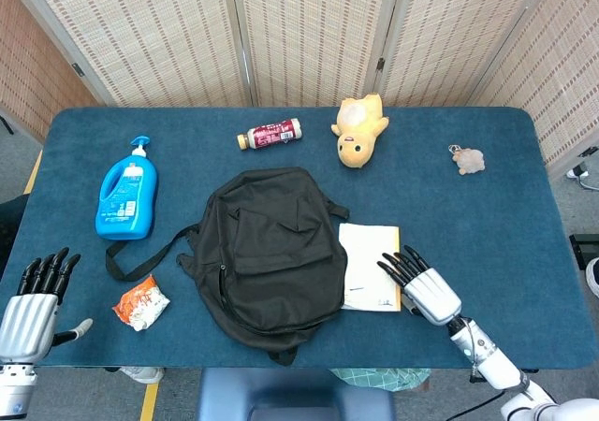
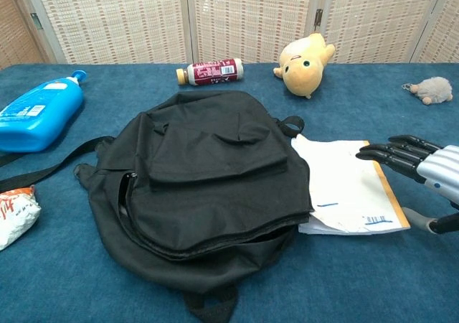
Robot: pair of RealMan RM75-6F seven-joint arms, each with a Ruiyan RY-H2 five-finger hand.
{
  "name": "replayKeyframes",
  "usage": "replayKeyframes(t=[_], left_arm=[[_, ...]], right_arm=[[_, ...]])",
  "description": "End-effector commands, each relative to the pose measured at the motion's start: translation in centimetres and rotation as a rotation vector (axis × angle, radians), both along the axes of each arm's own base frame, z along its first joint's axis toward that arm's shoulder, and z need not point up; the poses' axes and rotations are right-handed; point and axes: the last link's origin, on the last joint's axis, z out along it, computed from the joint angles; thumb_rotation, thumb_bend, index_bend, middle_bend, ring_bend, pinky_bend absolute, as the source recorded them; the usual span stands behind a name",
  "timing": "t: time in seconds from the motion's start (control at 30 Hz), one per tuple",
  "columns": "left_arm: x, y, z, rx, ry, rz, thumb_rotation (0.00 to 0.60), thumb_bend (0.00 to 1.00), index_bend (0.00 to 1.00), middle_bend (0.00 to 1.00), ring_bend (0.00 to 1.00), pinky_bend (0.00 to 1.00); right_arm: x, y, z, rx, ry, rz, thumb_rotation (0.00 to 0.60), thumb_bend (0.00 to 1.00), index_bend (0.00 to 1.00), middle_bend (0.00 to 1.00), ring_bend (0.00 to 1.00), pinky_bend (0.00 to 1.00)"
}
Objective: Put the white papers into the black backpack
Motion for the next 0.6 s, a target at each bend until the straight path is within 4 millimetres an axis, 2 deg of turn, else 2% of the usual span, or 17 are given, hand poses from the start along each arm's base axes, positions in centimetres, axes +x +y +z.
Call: replayKeyframes(t=[0.03,0.43,0.6], left_arm=[[0.0,0.0,0.0,-0.001,-0.002,0.000,0.600,0.12,0.05,0.06,0.05,0.00],[-0.1,0.0,0.0,0.000,-0.006,0.001,0.600,0.12,0.05,0.06,0.05,0.00],[-0.2,-0.1,0.1,0.001,-0.008,0.006,0.600,0.12,0.05,0.06,0.05,0.00]], right_arm=[[0.6,-0.4,-0.3,-0.004,-0.016,0.008,0.600,0.53,0.08,0.12,0.13,0.06],[3.8,-1.2,-2.0,0.022,-0.064,0.060,0.600,0.53,0.08,0.12,0.14,0.07],[4.0,-1.0,-1.7,0.020,-0.098,0.037,0.600,0.53,0.09,0.11,0.14,0.07]])
